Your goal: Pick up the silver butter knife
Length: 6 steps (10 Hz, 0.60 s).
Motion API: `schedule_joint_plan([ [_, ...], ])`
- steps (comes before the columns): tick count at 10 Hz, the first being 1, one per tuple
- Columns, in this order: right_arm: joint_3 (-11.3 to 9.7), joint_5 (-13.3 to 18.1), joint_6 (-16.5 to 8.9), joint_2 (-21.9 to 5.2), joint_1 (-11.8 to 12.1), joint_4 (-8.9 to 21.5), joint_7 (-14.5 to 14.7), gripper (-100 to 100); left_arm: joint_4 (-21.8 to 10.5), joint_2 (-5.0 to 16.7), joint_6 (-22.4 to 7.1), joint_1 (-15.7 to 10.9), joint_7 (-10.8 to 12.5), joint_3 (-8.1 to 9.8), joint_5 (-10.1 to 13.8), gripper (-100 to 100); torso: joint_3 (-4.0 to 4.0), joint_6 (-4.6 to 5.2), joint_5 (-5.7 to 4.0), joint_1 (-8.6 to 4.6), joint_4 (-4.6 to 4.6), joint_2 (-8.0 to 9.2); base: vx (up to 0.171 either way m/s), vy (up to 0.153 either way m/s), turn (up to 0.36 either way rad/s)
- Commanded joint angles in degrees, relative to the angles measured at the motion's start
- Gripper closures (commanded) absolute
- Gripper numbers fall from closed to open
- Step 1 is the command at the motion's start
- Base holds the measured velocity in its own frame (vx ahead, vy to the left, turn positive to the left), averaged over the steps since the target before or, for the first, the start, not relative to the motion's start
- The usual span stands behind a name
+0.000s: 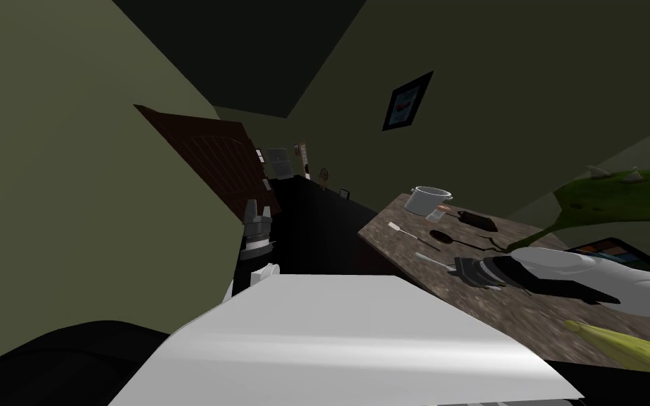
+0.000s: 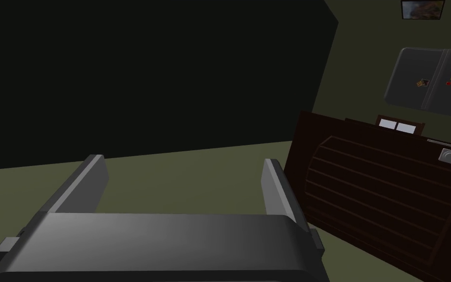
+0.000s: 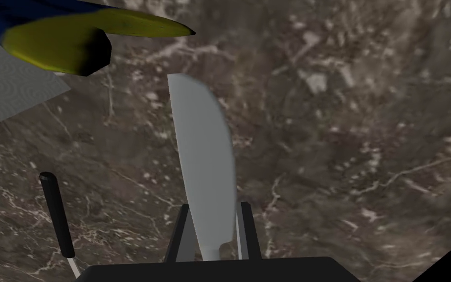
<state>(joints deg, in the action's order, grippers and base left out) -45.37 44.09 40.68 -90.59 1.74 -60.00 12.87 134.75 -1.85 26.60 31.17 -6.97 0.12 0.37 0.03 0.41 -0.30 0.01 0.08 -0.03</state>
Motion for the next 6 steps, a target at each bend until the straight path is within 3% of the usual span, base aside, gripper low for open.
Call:
schedule_joint_plan([
  [1, 0.0, 0.0, 0.0, 0.0, 0.0, 0.0, 0.0, 100, 0.0, 0.0, 0.0, 0.0, 0.0, 0.0, 0.0, 0, 0.0, 0.0, 0.0, 0.0, 0.0, 0.0, 0.0, 0.0, 0.0],
  [2, 0.03, -0.05, -0.01, 0.03, -0.03, -0.01, -0.05, 100, 0.0, 0.0, 0.0, 0.0, 0.0, 0.0, 0.0, 0, 0.02, 0.0, 0.01, -0.03, 0.0, 0.05, 0.0, 0.0, 0.0],
  [3, 0.05, -0.07, -0.04, 0.03, -0.03, 0.01, -0.08, 0, 0.0, 0.0, 0.0, 0.0, 0.0, 0.0, 0.0, 0, 0.03, -0.01, 0.01, -0.04, -0.01, 0.07, 0.0, 0.0, 0.0],
  [4, 0.41, -0.9, 0.43, -1.68, -0.33, -1.04, -1.0, 100, 0.0, 0.0, 0.0, 0.0, 0.0, 0.0, 0.0, 0, 0.03, -0.01, 0.01, -0.04, -0.01, 0.08, -0.017, 0.001, -0.104],
  [5, 0.13, -0.27, 0.26, -0.86, -0.56, -0.54, -0.77, 100, 0.0, 0.0, 0.0, 0.0, 0.0, 0.0, 0.0, 0, 0.07, 0.01, 0.06, -0.02, 0.01, 0.15, -0.009, 0.0, -0.032],
  [6, 0.18, -0.32, 0.31, -1.02, -0.64, -0.56, -1.01, 0, 0.0, 0.0, 0.0, 0.0, 0.0, 0.0, 0.0, 0, 0.06, -0.04, 0.01, -0.03, -0.02, 0.14, 0.0, 0.0, 0.0],
])
